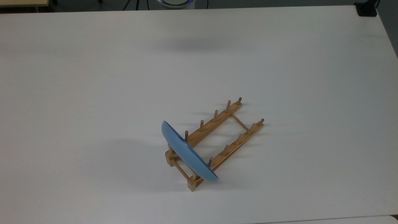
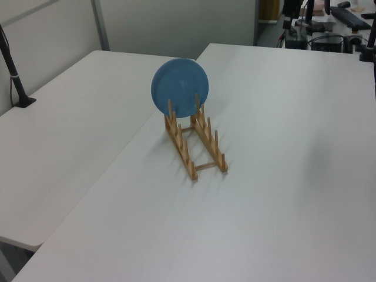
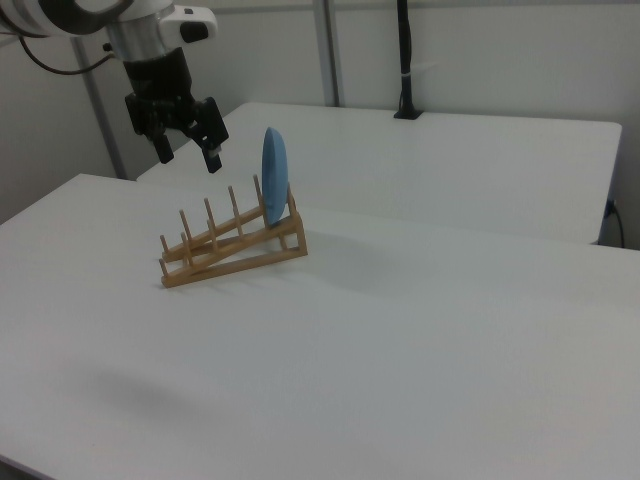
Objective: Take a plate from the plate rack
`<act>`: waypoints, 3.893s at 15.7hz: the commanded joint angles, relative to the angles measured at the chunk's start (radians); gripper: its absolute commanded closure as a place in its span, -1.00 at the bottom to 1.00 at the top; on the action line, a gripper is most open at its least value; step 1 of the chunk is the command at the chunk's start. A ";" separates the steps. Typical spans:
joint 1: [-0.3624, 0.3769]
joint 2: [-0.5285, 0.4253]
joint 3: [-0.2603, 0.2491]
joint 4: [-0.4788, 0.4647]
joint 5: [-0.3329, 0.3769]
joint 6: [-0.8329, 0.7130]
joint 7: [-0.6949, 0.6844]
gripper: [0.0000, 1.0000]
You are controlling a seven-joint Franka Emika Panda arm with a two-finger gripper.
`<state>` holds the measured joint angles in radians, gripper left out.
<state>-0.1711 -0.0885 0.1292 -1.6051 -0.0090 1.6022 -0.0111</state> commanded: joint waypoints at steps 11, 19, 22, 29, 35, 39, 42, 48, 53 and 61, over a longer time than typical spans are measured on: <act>0.005 -0.004 0.009 -0.021 0.020 -0.008 -0.006 -1.00; 0.005 -0.004 0.009 -0.022 0.020 -0.010 -0.006 -1.00; 0.005 -0.002 0.009 -0.021 0.020 -0.008 -0.009 -1.00; 0.001 0.001 0.009 -0.021 0.021 0.002 -0.012 -1.00; 0.002 0.004 0.009 -0.021 0.021 0.002 -0.018 -1.00; 0.004 0.038 0.009 -0.018 0.009 0.005 -0.171 -1.00; 0.002 0.081 0.009 0.016 -0.006 0.025 -0.332 -1.00; 0.004 0.144 0.009 0.027 -0.011 0.316 -0.132 -1.00; 0.005 0.243 0.010 0.028 -0.003 0.599 -0.029 -1.00; 0.093 0.411 0.010 0.030 -0.086 0.916 0.200 -0.75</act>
<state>-0.0963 0.2774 0.1451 -1.5951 -0.0406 2.4690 0.0927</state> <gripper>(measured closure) 0.040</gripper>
